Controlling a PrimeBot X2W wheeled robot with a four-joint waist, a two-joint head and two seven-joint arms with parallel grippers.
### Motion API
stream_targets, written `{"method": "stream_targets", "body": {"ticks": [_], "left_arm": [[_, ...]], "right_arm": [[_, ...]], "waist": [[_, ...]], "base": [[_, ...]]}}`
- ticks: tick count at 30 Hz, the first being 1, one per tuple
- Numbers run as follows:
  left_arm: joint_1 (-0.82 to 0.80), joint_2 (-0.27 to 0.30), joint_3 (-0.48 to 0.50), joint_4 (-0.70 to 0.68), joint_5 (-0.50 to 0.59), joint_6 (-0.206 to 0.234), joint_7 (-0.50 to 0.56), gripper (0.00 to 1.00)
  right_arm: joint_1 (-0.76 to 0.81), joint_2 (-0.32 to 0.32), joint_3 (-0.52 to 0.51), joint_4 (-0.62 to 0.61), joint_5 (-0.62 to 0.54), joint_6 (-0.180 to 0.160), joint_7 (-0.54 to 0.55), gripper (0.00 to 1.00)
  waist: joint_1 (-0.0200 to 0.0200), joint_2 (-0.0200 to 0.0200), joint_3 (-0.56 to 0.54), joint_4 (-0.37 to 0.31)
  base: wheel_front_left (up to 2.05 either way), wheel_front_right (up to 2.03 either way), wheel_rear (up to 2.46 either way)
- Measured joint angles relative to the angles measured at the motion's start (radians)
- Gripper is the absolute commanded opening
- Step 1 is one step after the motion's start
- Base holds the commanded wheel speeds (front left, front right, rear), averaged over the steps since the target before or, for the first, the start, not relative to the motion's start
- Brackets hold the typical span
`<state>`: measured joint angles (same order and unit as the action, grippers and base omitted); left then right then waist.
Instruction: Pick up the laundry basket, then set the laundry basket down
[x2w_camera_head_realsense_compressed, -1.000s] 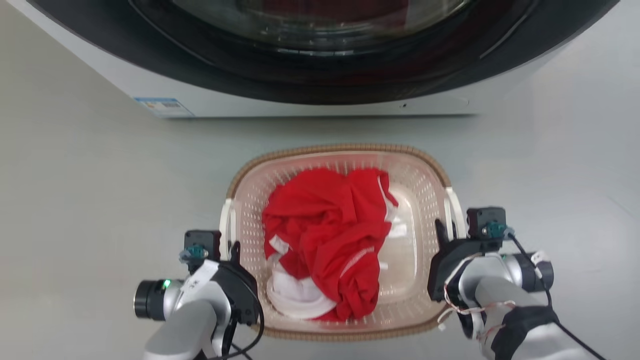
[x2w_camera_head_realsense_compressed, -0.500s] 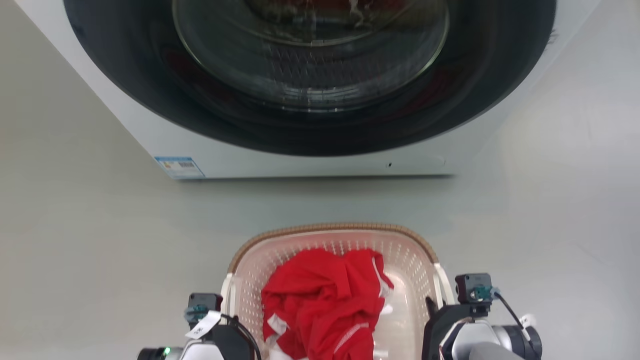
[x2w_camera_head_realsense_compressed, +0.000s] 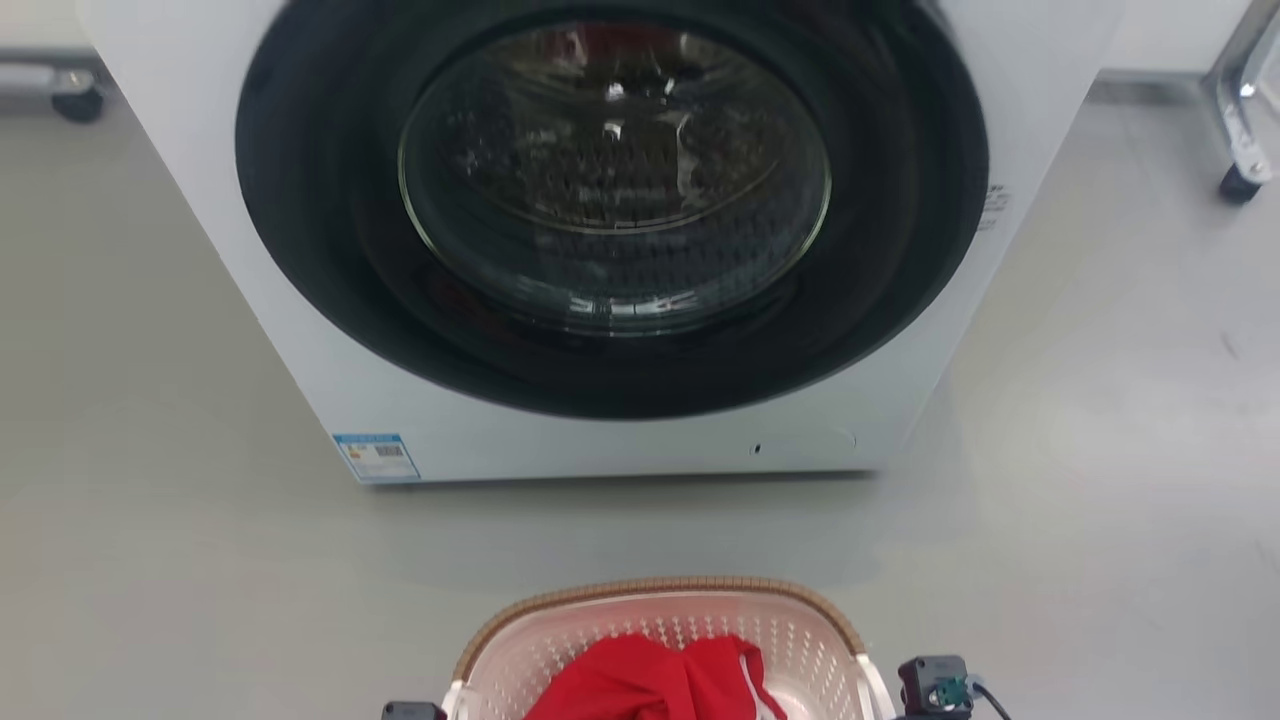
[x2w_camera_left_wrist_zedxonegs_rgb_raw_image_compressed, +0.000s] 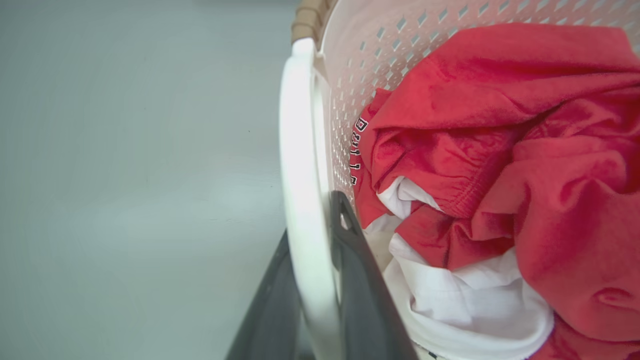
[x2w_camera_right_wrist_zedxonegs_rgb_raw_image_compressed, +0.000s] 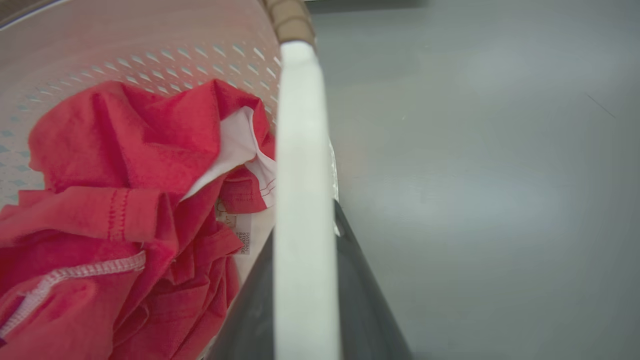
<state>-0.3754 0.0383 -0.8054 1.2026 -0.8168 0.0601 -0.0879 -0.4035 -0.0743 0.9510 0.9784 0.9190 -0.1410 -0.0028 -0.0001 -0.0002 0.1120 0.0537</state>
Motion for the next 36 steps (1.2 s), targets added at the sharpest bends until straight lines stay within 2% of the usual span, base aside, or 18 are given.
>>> {"method": "stream_targets", "body": {"ticks": [11,36], "left_arm": [[0.031,0.004,-0.018,0.004,-0.002,-0.008,0.022,0.00],[0.035,0.009,-0.039,0.006,-0.026,-0.007,0.033,0.00]], "right_arm": [[0.030,-0.001,0.045,-0.003,0.055,-0.004,0.033,0.00],[0.027,-0.003,0.107,0.005,0.140,-0.006,0.037,0.00]], "waist": [[0.0001,0.0001,-0.094,-0.014],[0.0002,0.0003,-0.101,-0.023]], "base": [[0.00,0.00,0.00],[0.00,0.00,0.00]]}}
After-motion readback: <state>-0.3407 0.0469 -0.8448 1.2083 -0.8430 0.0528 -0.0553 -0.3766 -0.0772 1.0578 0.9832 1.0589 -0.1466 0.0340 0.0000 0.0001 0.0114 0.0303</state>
